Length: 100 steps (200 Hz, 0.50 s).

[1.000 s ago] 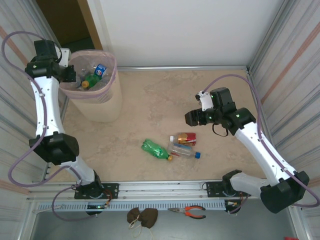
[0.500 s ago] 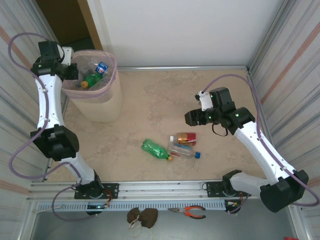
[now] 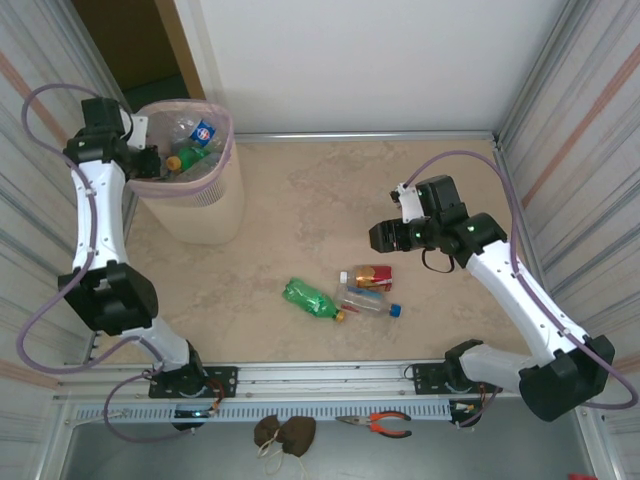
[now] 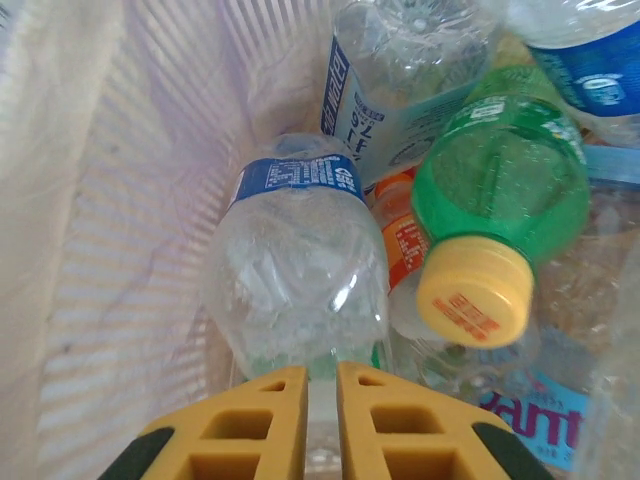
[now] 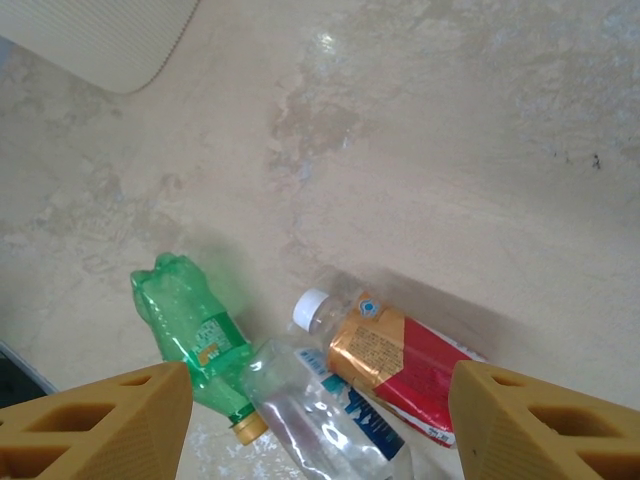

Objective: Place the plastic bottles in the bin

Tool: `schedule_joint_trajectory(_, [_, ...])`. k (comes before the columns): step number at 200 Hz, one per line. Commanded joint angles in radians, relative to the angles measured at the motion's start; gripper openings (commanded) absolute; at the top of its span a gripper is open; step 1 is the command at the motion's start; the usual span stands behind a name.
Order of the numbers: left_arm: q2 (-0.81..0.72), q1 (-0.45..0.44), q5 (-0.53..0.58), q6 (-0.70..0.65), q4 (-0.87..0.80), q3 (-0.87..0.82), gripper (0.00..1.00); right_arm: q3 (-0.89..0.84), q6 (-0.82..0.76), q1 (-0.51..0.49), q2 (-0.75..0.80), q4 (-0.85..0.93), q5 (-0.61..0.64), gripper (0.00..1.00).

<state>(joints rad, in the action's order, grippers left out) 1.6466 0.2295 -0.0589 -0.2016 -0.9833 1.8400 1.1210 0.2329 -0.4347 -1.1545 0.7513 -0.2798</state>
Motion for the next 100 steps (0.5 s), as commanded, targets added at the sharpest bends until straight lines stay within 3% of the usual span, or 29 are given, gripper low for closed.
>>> schedule_joint_trajectory(1, [-0.092, 0.006, -0.011, 0.024, -0.032, 0.005, 0.16, 0.036, 0.044, -0.009, -0.016, 0.033, 0.027, 0.67])
schedule_joint_trajectory(67, [-0.245, 0.004, -0.174, 0.091, -0.023, -0.029, 0.2, 0.085, 0.085, -0.01, -0.147, 0.146, 0.054, 0.67])
schedule_joint_trajectory(100, [-0.338, -0.014, -0.27, 0.14, 0.016, -0.122, 0.22, 0.097, 0.023, -0.039, -0.221, 0.187, 0.047, 0.67])
